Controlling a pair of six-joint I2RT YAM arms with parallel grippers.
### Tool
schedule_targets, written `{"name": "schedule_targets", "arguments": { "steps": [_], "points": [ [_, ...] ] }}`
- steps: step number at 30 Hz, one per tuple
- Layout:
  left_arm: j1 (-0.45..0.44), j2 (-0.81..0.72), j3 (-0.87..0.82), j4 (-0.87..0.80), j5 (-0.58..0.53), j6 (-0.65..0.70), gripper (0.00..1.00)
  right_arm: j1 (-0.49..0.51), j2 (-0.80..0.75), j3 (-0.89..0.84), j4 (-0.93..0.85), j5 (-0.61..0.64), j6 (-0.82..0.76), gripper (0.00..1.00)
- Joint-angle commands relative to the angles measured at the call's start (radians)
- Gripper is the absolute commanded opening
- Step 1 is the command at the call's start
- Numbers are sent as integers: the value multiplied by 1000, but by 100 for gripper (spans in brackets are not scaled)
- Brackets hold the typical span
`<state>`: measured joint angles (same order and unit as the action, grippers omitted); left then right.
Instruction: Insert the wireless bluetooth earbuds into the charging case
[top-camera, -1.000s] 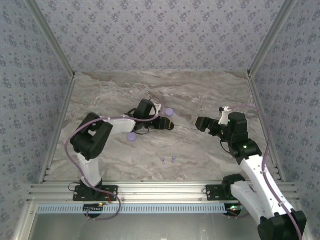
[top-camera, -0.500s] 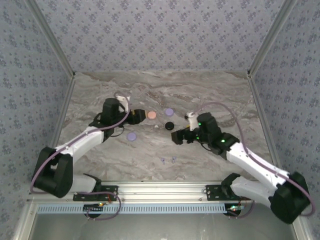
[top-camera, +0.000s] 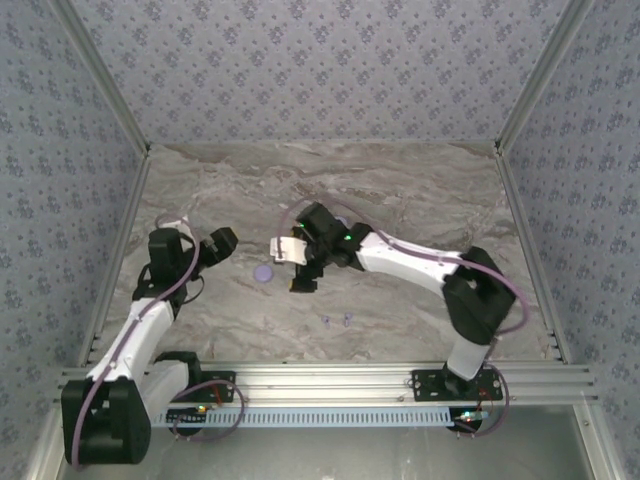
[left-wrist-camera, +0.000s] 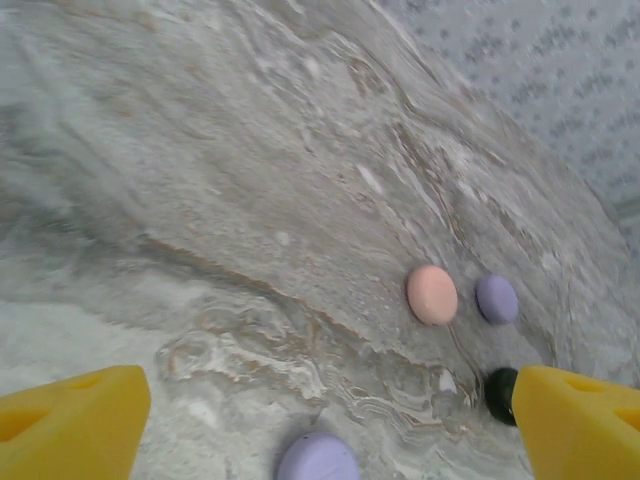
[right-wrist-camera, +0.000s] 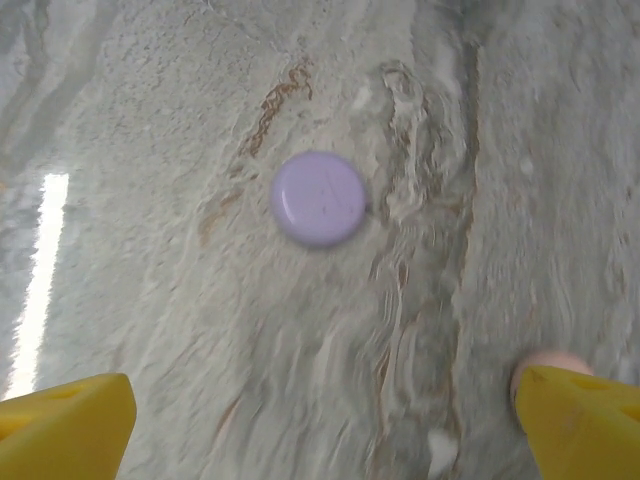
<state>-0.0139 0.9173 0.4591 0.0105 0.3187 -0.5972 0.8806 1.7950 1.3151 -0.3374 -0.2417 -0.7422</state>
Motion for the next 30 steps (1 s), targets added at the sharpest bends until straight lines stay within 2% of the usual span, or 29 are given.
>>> {"name": "schedule_targets", "arguments": {
  "steps": [1,11,19,30],
  "points": [
    [33,-69,-15,-66,-52,-17,96,2,126,112,-96,-84,-174,100],
    [55,-183,-37,-141,-142,2,99,19,382,341,-135,-120,-211,97],
    [54,-181,-36,-144,-139,-2,99,19,501,485,-234,-162,-173,75],
    [54,-174,-31,-137,-127,-10,99,18,559,538,-284,-173,-156,57]
  ]
}}
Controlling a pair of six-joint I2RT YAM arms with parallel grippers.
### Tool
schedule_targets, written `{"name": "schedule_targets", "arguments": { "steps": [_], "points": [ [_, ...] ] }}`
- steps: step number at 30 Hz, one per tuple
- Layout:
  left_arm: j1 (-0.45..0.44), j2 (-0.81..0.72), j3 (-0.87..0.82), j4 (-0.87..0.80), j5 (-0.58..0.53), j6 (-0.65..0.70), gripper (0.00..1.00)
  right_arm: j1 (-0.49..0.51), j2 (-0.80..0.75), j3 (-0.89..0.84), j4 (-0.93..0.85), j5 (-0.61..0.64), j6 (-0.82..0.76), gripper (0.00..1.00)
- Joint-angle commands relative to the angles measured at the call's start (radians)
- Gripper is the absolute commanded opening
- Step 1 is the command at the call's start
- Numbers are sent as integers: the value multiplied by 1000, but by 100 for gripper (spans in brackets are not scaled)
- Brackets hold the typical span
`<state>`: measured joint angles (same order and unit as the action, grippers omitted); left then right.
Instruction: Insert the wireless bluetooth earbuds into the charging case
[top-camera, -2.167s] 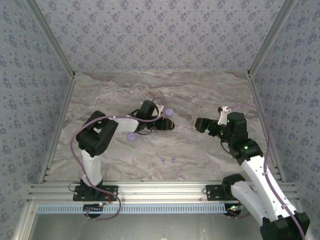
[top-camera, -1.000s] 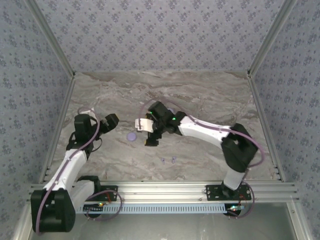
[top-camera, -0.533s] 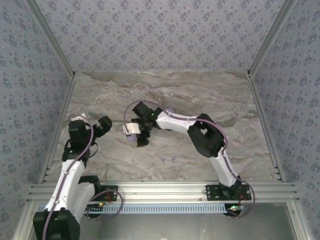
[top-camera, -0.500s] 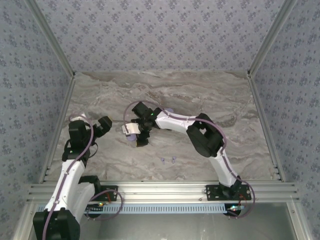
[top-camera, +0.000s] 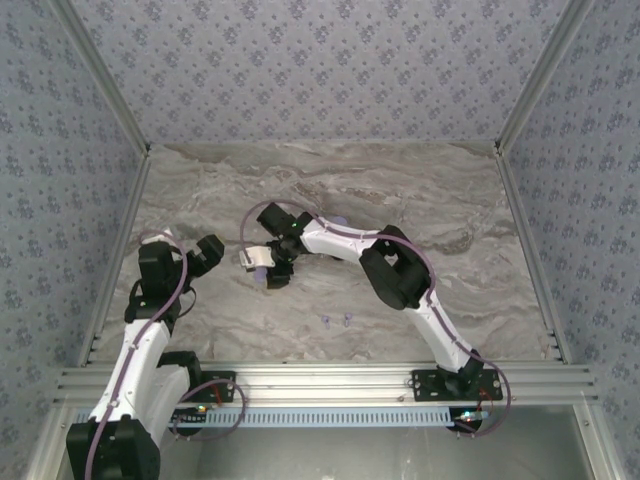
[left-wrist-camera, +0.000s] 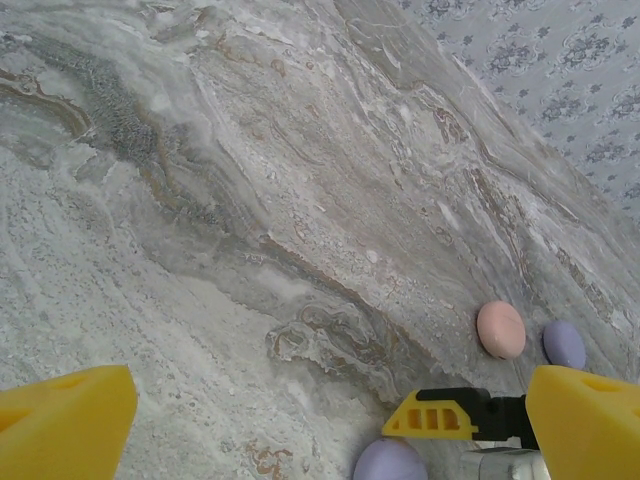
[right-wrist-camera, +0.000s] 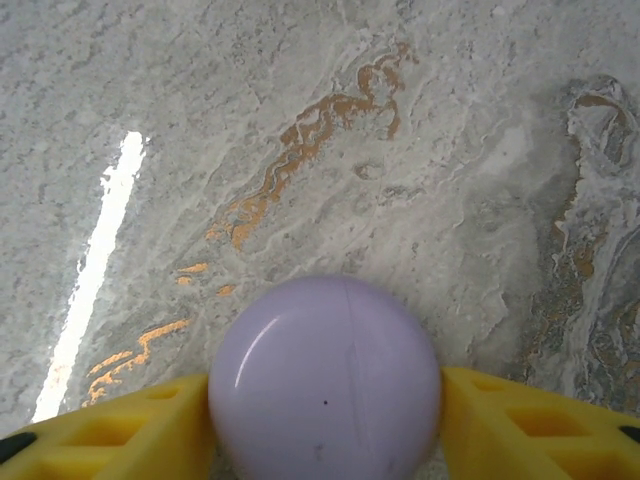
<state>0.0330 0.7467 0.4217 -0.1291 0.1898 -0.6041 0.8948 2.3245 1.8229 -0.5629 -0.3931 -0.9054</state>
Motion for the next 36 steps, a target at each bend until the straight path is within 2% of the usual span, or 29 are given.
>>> {"name": "schedule_targets", "arguments": {
  "steps": [1,5,9,12,17,19,23,29,36],
  "points": [
    [7,-1,8,3,6,-5,99,4,30,29,-58,-21,10,55],
    [7,1,8,17,42,-5,99,-5,-14,-7,-14,-26,45,45],
    [7,3,8,56,115,-3,97,-25,-145,-136,107,-10,95,45],
    [7,12,11,131,243,-9,95,-47,-294,-290,217,15,146,44],
    [-14,89,64,312,526,-88,92,-104,-565,-554,364,75,233,44],
    [-60,110,105,318,570,-78,92,-124,-665,-642,395,108,246,44],
    [-211,142,183,312,595,-26,92,-166,-865,-790,440,136,272,44],
    [-408,240,289,300,606,36,88,-216,-1119,-914,456,157,284,44],
    [-569,411,391,360,586,49,83,-216,-1278,-989,483,167,294,45]
  ]
}}
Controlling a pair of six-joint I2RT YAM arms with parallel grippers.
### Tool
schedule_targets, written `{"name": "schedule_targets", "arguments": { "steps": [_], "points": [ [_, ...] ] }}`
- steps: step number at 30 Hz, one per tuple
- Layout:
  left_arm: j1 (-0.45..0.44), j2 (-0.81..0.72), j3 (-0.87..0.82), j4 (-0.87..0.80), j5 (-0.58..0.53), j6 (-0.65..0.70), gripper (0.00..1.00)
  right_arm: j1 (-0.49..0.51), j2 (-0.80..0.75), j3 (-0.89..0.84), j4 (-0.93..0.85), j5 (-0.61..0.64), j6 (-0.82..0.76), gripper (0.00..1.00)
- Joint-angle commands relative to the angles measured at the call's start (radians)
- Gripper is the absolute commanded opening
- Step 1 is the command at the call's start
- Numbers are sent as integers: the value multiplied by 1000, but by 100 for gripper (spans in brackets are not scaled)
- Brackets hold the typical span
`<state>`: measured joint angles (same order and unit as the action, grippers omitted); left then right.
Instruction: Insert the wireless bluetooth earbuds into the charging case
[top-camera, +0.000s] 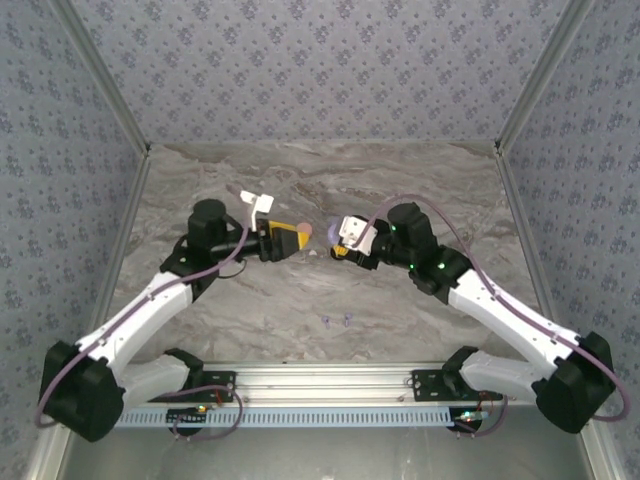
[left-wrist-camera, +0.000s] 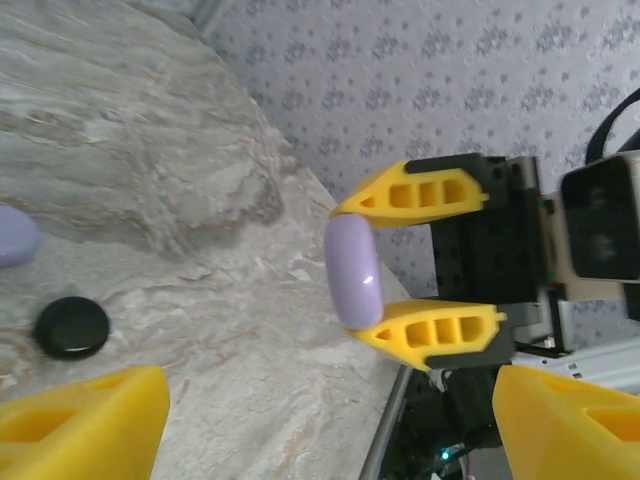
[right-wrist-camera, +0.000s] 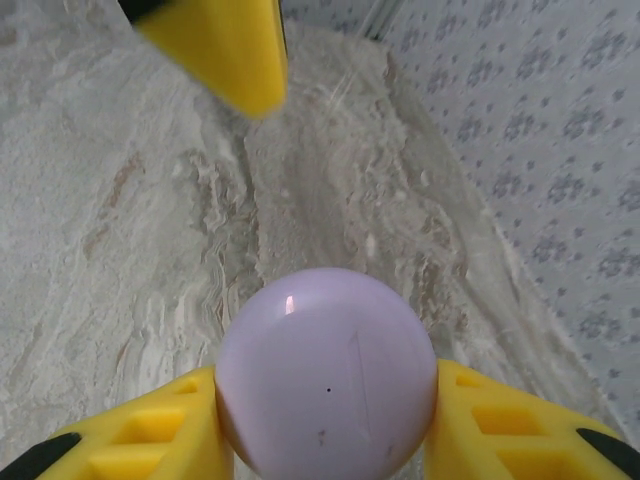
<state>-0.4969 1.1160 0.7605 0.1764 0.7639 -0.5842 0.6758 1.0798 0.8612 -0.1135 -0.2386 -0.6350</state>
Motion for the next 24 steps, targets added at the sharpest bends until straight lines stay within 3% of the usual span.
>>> {"name": "schedule_targets", "arguments": {
  "steps": [1,14,20,24],
  "points": [
    [-57,69,67,64,11,29,82,2,-44,-32,36,15,23,45],
    [-170,249,179,128,22,15,70,-5,-62,-48,38,20,27,46],
    [-178,270,186,137,36,15,60,-26,-64,-52,53,5,52,46],
    [-183,277,188,144,45,18,48,-30,-58,-41,48,-14,64,46]
  ]
}}
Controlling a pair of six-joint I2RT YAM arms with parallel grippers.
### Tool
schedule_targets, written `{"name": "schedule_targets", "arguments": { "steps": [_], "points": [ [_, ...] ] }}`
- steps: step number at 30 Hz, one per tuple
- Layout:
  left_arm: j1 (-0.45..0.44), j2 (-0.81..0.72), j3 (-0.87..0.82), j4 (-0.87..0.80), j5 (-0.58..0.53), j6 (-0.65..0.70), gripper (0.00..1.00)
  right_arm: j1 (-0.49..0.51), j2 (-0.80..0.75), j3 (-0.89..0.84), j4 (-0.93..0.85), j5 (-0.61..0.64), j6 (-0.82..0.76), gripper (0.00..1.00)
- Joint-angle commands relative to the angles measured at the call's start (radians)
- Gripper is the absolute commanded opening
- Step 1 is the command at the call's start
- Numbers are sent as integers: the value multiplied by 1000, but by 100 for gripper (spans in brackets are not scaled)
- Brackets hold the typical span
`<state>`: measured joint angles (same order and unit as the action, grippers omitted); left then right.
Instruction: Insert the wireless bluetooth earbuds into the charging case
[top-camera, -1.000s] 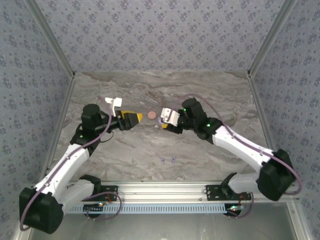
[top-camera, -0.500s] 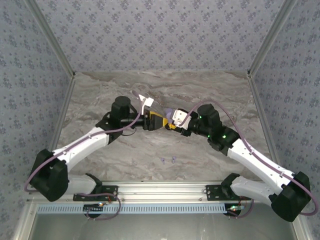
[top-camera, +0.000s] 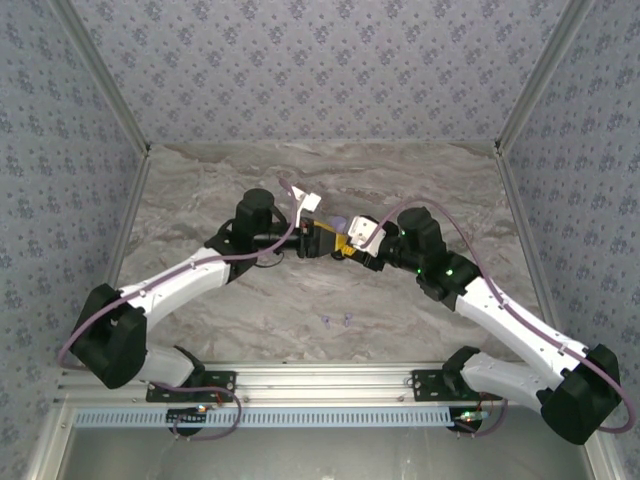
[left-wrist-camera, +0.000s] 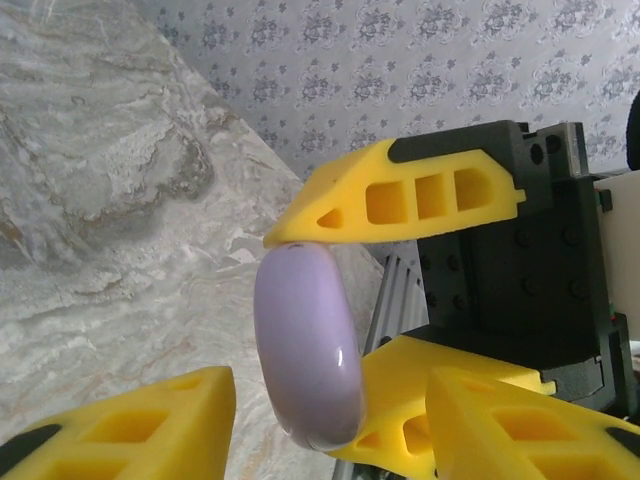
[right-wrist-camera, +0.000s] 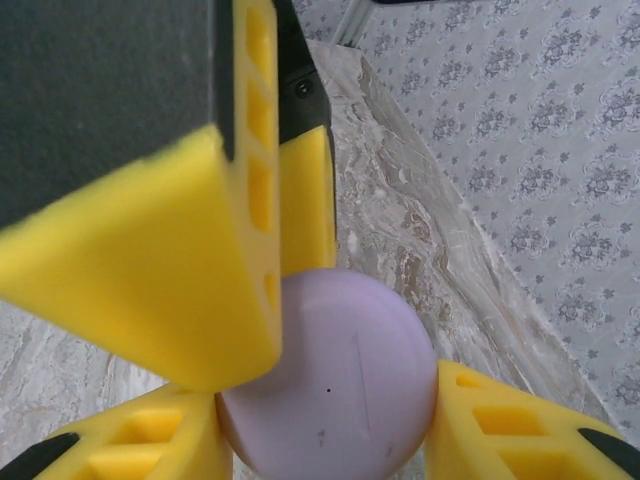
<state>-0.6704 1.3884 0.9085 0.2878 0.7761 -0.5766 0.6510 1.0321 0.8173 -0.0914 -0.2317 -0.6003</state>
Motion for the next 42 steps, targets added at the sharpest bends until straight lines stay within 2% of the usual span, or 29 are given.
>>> {"name": "schedule_targets", "arguments": {
  "steps": [1,8,12,14,18,21,27,31,34,42],
  "points": [
    [-11,6,40,32,35,12,46,-6,-8,3,23,-28,31,46],
    [-16,20,47,42,52,12,36,-5,2,9,22,-44,38,47],
    [-16,19,47,41,48,18,24,-7,2,17,2,-55,45,51],
    [-16,15,45,42,44,23,20,-7,-1,29,-29,-65,54,56],
    [-16,-5,29,61,16,48,20,-8,-26,35,-71,-61,88,67],
    [-19,-34,-7,100,-33,96,19,-25,-63,36,-100,-35,173,76],
    [-49,-95,-110,238,-160,231,19,-98,-165,-28,-18,-177,400,99],
    [-97,-134,-188,355,-240,339,18,-150,-188,-85,117,-233,600,100],
    [-112,-155,-235,437,-260,367,15,-185,-177,-103,187,-275,712,100],
    [-124,-189,-254,437,-257,398,13,-188,-137,-90,177,-251,744,100]
  ]
}}
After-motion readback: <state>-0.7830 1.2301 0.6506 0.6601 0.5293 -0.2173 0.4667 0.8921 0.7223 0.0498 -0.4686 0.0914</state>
